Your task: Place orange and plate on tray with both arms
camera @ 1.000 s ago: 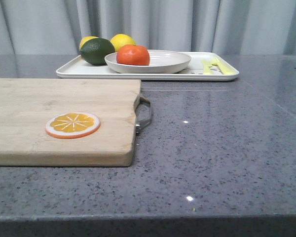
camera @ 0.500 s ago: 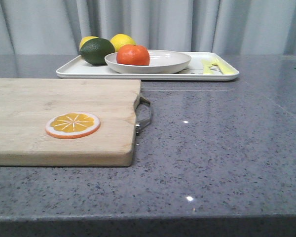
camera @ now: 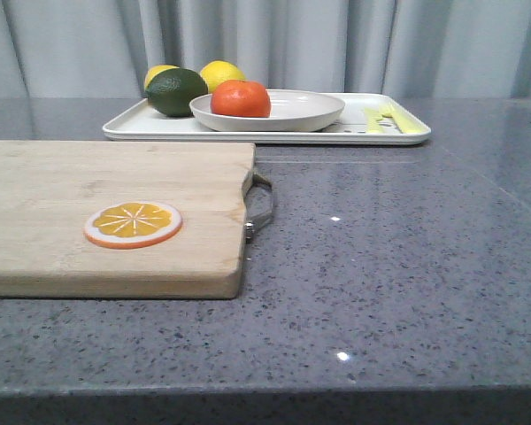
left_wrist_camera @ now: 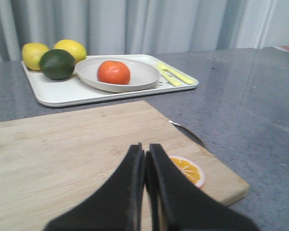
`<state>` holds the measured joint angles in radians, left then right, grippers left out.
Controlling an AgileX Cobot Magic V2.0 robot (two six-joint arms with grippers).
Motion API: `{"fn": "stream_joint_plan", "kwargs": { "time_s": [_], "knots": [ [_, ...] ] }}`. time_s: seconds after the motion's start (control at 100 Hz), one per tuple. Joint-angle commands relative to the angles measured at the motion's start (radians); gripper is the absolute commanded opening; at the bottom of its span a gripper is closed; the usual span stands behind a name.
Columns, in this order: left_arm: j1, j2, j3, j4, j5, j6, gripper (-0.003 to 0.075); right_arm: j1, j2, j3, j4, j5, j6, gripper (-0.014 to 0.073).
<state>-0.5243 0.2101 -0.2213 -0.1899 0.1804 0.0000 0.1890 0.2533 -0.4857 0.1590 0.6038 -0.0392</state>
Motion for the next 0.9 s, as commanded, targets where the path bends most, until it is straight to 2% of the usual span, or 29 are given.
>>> {"fn": "stream_joint_plan", "kwargs": {
  "time_s": [0.0,0.28,0.47,0.64,0.89],
  "knots": [
    [0.076,-0.026,-0.003,0.016,-0.093,0.000,-0.0020,0.002,0.008,-0.025,-0.007,-0.068,-0.008,-0.0067],
    [0.348,-0.165,0.087,0.036,-0.105,0.000,-0.0020,0.002,0.008,-0.025,-0.007,-0.068,-0.008,-0.0067],
    [0.479,-0.237,0.157,0.046,-0.123,0.000,-0.0020,0.002,0.008,-0.025,-0.007,-0.068,-0.008,-0.0067],
    [0.546,-0.250,0.233,0.083,-0.248,0.000,-0.0020,0.002,0.008,-0.025,-0.007,-0.069,-0.008,-0.0067],
    [0.586,-0.250,0.231,0.083,-0.213,0.000,-0.0020,0.002,0.008,-0.025,-0.007,-0.071,-0.008,-0.0067]
  ]
}}
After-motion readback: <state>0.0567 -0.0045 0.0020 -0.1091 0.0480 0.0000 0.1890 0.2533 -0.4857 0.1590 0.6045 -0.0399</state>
